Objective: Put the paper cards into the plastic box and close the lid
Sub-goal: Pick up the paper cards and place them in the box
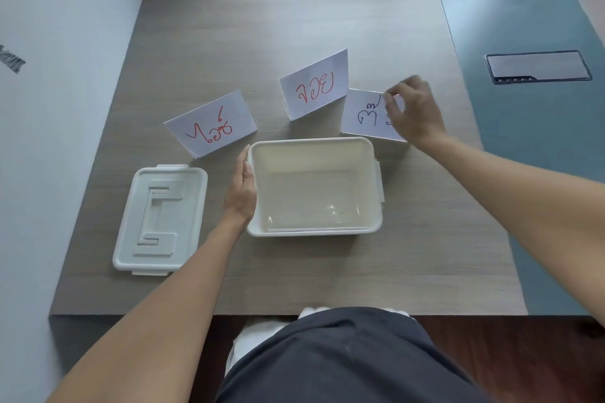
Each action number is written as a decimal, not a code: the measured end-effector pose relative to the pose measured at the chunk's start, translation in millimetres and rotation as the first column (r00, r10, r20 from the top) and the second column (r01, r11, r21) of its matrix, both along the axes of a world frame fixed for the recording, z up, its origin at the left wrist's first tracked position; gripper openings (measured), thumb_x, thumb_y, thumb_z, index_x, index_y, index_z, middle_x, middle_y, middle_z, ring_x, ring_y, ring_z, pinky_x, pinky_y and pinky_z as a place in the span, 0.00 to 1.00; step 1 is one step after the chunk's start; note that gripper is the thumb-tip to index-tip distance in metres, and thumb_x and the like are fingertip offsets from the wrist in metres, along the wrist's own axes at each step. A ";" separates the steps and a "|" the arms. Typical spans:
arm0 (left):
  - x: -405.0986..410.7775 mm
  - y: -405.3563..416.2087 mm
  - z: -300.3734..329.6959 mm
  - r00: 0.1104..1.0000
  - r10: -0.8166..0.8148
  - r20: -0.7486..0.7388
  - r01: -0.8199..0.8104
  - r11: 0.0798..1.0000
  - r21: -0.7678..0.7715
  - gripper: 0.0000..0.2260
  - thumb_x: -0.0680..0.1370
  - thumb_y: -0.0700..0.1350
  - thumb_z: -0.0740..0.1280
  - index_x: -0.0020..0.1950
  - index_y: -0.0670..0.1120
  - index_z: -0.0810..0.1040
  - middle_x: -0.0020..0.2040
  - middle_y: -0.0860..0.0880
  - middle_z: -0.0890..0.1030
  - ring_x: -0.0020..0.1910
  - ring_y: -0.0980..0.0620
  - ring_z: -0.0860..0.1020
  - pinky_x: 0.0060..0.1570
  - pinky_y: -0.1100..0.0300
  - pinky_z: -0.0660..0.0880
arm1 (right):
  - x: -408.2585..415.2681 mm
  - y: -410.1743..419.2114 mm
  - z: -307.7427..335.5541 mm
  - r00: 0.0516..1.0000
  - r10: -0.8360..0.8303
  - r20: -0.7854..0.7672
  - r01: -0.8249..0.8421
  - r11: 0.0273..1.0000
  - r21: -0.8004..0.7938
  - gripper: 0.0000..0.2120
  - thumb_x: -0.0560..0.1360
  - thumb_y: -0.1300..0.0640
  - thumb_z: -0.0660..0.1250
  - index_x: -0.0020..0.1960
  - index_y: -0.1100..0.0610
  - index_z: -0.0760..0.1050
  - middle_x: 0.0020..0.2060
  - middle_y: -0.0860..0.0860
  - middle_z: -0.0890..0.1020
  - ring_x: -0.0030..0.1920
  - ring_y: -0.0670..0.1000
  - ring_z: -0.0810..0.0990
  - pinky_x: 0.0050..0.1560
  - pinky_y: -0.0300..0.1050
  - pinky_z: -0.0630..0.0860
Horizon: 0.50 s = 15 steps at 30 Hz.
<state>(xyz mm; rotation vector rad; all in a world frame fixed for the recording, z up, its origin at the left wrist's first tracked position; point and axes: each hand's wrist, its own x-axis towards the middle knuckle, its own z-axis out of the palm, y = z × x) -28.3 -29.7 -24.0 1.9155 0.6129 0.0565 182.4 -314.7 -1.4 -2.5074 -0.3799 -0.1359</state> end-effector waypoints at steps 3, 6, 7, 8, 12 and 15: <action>1.9 -0.5 -1.7 1.000 0.010 -0.016 -0.010 1.000 0.003 0.20 0.85 0.50 0.46 0.78 0.57 0.59 0.77 0.56 0.63 0.74 0.58 0.62 0.72 0.59 0.57 | 12.3 -13.9 -17.1 0.998 -0.067 -0.011 0.064 0.979 -0.195 0.20 0.79 0.50 0.62 0.67 0.59 0.73 0.66 0.58 0.73 0.66 0.60 0.71 0.66 0.55 0.65; 3.1 -1.3 -1.9 1.000 0.021 -0.005 -0.021 1.000 0.005 0.20 0.85 0.49 0.47 0.77 0.56 0.60 0.77 0.56 0.64 0.73 0.58 0.62 0.72 0.60 0.57 | 18.1 -24.5 -29.5 0.990 -0.076 -0.123 0.030 0.939 -0.341 0.27 0.81 0.47 0.60 0.74 0.59 0.64 0.70 0.59 0.70 0.69 0.61 0.68 0.68 0.56 0.58; 3.9 -0.5 -2.7 1.000 0.029 -0.008 -0.029 1.000 0.005 0.20 0.85 0.49 0.47 0.77 0.56 0.60 0.76 0.56 0.64 0.73 0.59 0.62 0.71 0.60 0.58 | 20.0 -25.8 -31.8 0.989 -0.066 -0.134 0.013 0.931 -0.365 0.25 0.81 0.48 0.60 0.74 0.60 0.65 0.68 0.60 0.72 0.68 0.62 0.69 0.68 0.56 0.57; 4.3 -0.2 -3.6 0.999 0.031 -0.013 -0.031 1.000 0.004 0.20 0.85 0.50 0.47 0.77 0.56 0.60 0.76 0.56 0.65 0.72 0.59 0.63 0.71 0.60 0.58 | 21.2 -26.0 -33.1 0.991 -0.056 -0.126 0.004 0.926 -0.378 0.22 0.82 0.50 0.59 0.72 0.60 0.67 0.66 0.61 0.74 0.66 0.62 0.71 0.68 0.55 0.57; 6.0 0.2 -5.2 0.999 0.035 -0.002 -0.036 0.999 -0.018 0.20 0.85 0.50 0.47 0.77 0.56 0.60 0.76 0.56 0.64 0.73 0.60 0.62 0.72 0.59 0.58 | 25.0 -19.3 -26.8 0.991 -0.043 -0.129 -0.014 0.912 -0.411 0.11 0.82 0.59 0.55 0.57 0.62 0.73 0.55 0.62 0.81 0.55 0.63 0.79 0.63 0.54 0.62; 7.4 -0.7 -3.9 0.999 0.035 0.014 -0.034 0.999 -0.027 0.20 0.85 0.49 0.47 0.77 0.54 0.61 0.75 0.56 0.65 0.72 0.61 0.62 0.70 0.62 0.57 | 24.5 -17.0 -12.8 0.962 -0.063 -0.267 -0.052 0.914 -0.401 0.09 0.81 0.61 0.57 0.56 0.61 0.73 0.56 0.62 0.80 0.54 0.66 0.79 0.56 0.55 0.72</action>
